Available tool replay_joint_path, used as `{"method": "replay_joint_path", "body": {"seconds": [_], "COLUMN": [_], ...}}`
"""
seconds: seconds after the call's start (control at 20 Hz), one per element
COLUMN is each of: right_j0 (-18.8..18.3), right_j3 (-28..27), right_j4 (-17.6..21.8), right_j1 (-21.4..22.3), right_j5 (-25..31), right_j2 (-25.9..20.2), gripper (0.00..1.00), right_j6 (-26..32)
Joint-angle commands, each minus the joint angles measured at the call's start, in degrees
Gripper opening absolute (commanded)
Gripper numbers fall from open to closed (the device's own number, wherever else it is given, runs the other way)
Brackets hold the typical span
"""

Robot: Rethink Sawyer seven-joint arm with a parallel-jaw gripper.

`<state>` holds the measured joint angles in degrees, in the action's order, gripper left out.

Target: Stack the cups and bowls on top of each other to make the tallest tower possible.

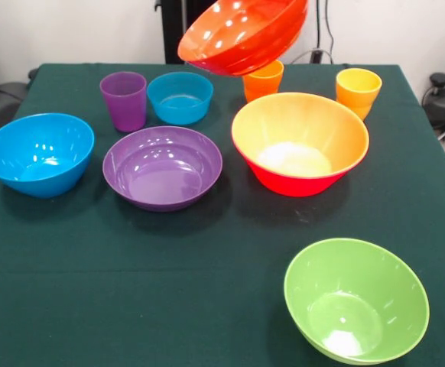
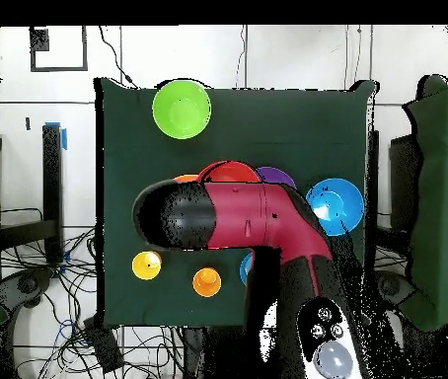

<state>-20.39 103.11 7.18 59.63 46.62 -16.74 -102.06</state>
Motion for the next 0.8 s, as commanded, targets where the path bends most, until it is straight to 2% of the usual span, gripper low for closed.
{"method": "replay_joint_path", "body": {"seconds": [0.05,0.25,0.5,0.8], "right_j0": [-1.5,-1.6,-0.5,1.6], "right_j3": [8.9,11.0,11.1,11.6], "right_j4": [1.5,3.2,6.1,7.8], "right_j1": [0.3,-0.7,-5.6,-8.1], "right_j5": [-5.9,-9.7,-16.0,-20.4], "right_j2": [0.1,0.2,1.1,3.1], "gripper": [0.0,0.0,0.0,0.0], "right_j6": [-0.7,-1.8,-3.9,-6.0]}}
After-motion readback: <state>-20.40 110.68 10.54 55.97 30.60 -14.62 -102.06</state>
